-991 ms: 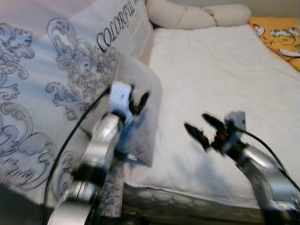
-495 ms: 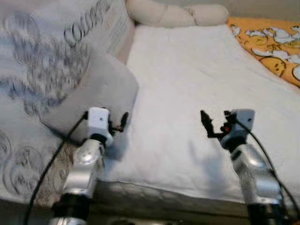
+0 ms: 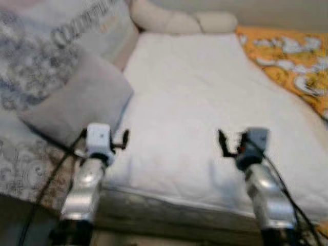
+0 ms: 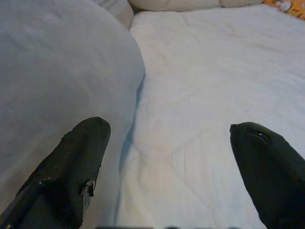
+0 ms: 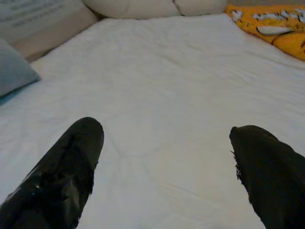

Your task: Clean up the room

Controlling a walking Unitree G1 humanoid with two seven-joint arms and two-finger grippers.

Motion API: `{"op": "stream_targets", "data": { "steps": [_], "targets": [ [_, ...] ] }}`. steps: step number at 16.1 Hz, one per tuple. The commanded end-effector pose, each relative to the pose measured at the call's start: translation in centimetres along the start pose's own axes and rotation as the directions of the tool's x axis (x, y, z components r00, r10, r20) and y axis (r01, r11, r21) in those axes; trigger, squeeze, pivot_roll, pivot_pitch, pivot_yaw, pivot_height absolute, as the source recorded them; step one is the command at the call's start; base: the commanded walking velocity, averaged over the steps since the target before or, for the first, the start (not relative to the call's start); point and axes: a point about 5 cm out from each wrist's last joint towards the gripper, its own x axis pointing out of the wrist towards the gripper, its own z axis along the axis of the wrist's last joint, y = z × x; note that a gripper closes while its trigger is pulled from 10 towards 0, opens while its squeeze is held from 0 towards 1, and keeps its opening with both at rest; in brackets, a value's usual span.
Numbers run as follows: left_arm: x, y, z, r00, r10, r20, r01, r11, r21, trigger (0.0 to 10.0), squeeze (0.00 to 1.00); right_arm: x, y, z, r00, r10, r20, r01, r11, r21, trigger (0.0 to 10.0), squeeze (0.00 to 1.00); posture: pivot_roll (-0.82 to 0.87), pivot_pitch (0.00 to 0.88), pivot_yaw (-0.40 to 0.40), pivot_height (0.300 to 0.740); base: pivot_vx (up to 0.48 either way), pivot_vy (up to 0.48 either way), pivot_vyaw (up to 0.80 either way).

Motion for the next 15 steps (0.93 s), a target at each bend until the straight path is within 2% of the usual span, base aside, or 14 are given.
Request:
{"op": "stream_targets", "data": {
  "steps": [1,3,4,7,9,11,13,15],
  "targets": [
    [0.3,0.1,0.5,1.000,0.017,0.000,-0.017,1.000,-0.002,10.0,1.00,-0.1,-0.2,0.7,1.000,0.003,0.026,-0.004,1.000,0.012,10.0,0.00,0.01,0.000,0.058,0.740,0.000,-0.439,0.00],
    [0.4,-0.1,1.1,1.000,0.019,0.016,-0.019,1.000,0.006,10.0,1.00,-0.2,-1.1,-0.6,0.995,-0.097,-0.029,0.097,0.995,-0.014,10.0,0.00,0.05,0.000,0.041,0.740,0.000,-0.441,0.00],
    [0.4,-0.3,1.4,1.000,0.014,0.022,-0.014,1.000,0.007,10.0,1.00,-0.3,-0.9,-0.8,0.997,-0.056,-0.052,0.057,0.998,0.012,10.0,0.00,0.05,0.000,0.046,0.740,0.000,-0.442,0.00],
    [0.6,-0.7,1.3,1.000,-0.008,0.017,0.008,1.000,0.022,10.0,1.00,-0.2,-0.9,-0.4,0.998,-0.053,-0.027,0.053,0.999,-0.002,10.0,0.00,0.04,0.000,0.043,0.740,0.000,-0.440,0.00],
    [0.7,-0.9,1.2,1.000,0.006,0.007,-0.006,1.000,0.023,10.0,1.00,-0.1,-1.8,-0.2,0.990,-0.144,-0.006,0.144,0.989,0.019,10.0,0.00,0.05,0.000,0.025,0.740,0.000,-0.441,0.00],
    [0.7,-1.0,1.1,1.000,0.011,-0.002,-0.011,1.000,0.019,10.0,1.00,0.0,-1.9,-0.2,0.989,-0.146,-0.011,0.146,0.989,0.024,10.0,0.00,0.05,0.000,0.025,0.740,0.000,-0.480,0.00],
    [0.7,-1.1,1.2,1.000,0.002,-0.004,-0.002,1.000,0.025,10.0,1.00,0.0,-2.1,0.1,0.989,-0.150,0.012,0.151,0.988,-0.018,10.0,0.00,0.05,0.000,0.027,0.740,0.000,-0.480,0.00],
    [0.8,-1.4,1.2,1.000,-0.005,-0.002,0.005,1.000,0.024,10.0,1.00,-0.1,-2.3,0.2,0.989,-0.144,0.016,0.144,0.989,-0.023,10.0,0.00,0.04,0.000,0.025,0.740,0.000,-0.480,0.00]
  ]
}}
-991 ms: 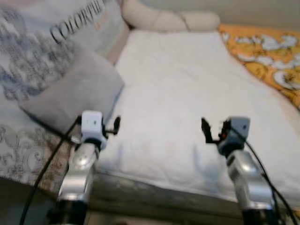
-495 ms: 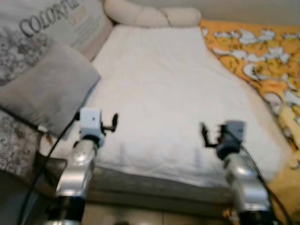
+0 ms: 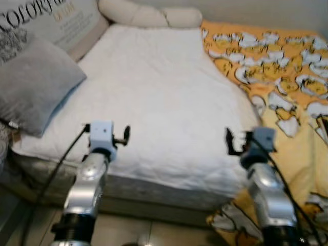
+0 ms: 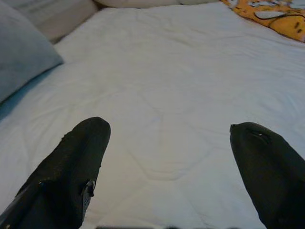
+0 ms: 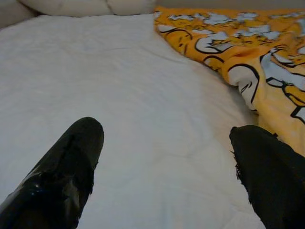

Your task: Clean up the room

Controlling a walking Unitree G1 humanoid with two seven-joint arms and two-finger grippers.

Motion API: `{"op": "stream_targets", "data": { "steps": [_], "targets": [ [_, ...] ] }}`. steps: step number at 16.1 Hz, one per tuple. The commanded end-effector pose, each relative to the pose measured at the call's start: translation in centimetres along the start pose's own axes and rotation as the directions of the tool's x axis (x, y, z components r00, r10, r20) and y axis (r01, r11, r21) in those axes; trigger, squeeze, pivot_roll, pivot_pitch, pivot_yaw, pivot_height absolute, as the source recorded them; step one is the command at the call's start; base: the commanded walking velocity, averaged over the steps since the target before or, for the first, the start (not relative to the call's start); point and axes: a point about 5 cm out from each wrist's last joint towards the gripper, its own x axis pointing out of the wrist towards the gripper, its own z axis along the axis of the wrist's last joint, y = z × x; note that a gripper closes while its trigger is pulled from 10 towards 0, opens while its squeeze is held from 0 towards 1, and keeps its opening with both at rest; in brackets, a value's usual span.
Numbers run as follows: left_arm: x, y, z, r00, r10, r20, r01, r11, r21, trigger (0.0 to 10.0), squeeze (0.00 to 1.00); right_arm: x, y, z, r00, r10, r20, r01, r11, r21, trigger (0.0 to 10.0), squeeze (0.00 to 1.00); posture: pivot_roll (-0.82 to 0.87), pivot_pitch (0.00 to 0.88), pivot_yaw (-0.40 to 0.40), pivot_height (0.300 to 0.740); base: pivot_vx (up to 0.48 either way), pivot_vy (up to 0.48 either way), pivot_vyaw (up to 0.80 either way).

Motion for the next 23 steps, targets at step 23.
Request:
{"op": "stream_targets", "data": {
  "steps": [23],
  "targets": [
    [0.2,-0.5,0.0,1.000,-0.010,0.009,0.010,1.000,0.015,10.0,1.00,0.4,0.2,0.0,0.990,0.135,-0.038,-0.138,0.986,-0.095,10.0,0.00,0.03,0.000,0.029,0.740,0.000,-0.480,0.31]
  ]
}}
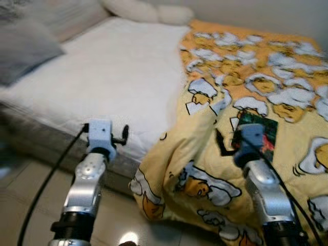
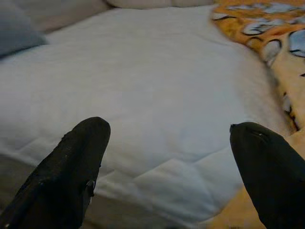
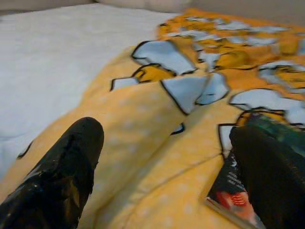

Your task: Clean up the room

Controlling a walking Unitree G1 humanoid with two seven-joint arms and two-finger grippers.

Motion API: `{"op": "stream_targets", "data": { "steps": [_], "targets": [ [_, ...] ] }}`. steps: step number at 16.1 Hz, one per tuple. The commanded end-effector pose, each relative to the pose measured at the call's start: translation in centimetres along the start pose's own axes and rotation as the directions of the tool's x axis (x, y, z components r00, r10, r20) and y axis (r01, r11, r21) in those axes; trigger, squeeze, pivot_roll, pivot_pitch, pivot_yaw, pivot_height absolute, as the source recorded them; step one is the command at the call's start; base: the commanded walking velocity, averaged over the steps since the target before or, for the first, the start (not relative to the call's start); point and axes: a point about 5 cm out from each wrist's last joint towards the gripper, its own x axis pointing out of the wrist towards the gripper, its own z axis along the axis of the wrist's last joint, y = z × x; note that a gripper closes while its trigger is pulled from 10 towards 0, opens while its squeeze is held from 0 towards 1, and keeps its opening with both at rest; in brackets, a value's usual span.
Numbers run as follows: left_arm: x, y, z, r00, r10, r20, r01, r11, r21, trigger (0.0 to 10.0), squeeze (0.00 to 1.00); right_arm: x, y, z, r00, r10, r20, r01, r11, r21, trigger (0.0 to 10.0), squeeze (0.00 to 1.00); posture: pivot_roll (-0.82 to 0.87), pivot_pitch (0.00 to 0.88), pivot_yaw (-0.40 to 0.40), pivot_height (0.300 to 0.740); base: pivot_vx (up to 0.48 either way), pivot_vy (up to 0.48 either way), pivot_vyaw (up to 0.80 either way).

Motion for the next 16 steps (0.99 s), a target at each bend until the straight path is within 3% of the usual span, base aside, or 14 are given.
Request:
{"op": "stream_targets", "data": {
  "steps": [1,9,11,16],
  "targets": [
    [0.0,-0.4,0.1,1.000,-0.013,0.002,0.013,1.000,0.009,10.0,1.00,-0.1,-0.6,-0.2,1.000,-0.004,-0.019,0.004,1.000,0.003,10.0,0.00,0.03,0.000,0.029,0.740,0.000,-0.480,0.80],
    [0.0,-0.2,0.2,1.000,-0.026,0.004,0.026,0.999,0.039,10.0,1.00,-0.1,0.0,-0.9,0.998,0.034,-0.048,-0.034,0.999,0.010,10.0,0.00,0.04,0.000,0.039,0.740,0.000,-0.480,0.80],
    [-0.1,-0.3,0.0,0.999,-0.048,-0.004,0.048,0.998,0.051,10.0,1.00,-0.3,-0.2,-1.4,0.998,0.010,-0.066,-0.005,0.998,0.064,10.0,0.00,0.04,0.000,0.040,0.740,0.000,-0.480,0.00],
    [-0.7,-0.9,-0.8,0.993,-0.116,-0.031,0.118,0.990,0.073,10.0,1.00,-0.6,0.2,-2.0,0.993,0.060,-0.105,-0.050,0.994,0.096,10.0,0.00,0.05,0.000,0.031,0.740,0.000,0.000,0.00]
  ]
}}
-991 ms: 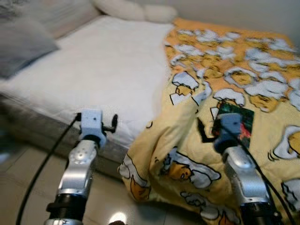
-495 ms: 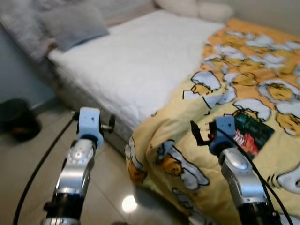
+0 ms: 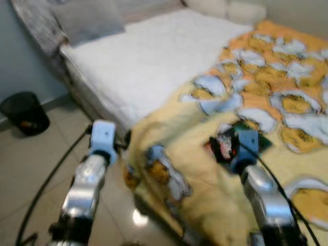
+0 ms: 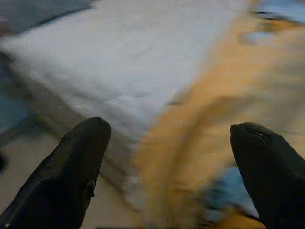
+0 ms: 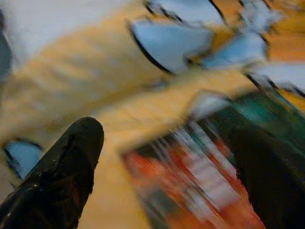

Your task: Clean up the room

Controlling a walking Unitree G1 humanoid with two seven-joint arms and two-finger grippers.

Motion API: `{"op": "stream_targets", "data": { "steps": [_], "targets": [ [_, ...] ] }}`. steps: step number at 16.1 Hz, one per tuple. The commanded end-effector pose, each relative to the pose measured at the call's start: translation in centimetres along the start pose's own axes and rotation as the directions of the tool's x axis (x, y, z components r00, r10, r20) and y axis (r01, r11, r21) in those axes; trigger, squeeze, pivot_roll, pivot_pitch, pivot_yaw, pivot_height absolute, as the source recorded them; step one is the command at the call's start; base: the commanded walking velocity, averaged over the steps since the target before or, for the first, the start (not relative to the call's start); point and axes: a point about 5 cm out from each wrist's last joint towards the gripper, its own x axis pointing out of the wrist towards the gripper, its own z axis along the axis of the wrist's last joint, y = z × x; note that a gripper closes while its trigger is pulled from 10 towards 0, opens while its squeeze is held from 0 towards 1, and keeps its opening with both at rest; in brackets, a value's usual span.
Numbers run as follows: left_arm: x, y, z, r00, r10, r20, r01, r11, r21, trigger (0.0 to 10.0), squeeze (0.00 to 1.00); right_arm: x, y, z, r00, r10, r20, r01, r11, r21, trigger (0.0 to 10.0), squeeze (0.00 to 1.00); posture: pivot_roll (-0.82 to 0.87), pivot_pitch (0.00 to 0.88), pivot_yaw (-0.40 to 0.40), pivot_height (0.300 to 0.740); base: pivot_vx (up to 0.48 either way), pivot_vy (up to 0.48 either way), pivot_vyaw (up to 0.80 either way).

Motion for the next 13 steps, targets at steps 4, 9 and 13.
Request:
{"op": "stream_targets", "data": {
  "steps": [4,9,13],
  "targets": [
    [-1.0,-0.8,-0.5,0.989,-0.145,-0.031,0.147,0.986,0.083,10.0,1.00,1.0,0.5,1.0,0.999,0.033,0.001,-0.033,0.997,0.068,10.0,0.00,0.07,0.000,0.009,0.740,0.000,0.000,0.00],
    [-1.7,-2.5,-0.4,0.919,-0.387,-0.072,0.393,0.904,0.166,10.0,1.00,3.3,-1.5,0.6,0.984,-0.117,-0.134,0.144,0.967,0.209,10.0,1.00,0.08,0.000,-0.008,0.740,0.000,0.000,0.00],
    [-1.9,-2.8,-0.2,0.901,-0.428,-0.074,0.435,0.885,0.165,10.0,1.00,4.5,-2.7,0.6,0.962,-0.178,-0.206,0.245,0.894,0.375,10.0,1.00,0.09,0.000,-0.013,0.740,0.000,0.000,0.00]
  ]
}}
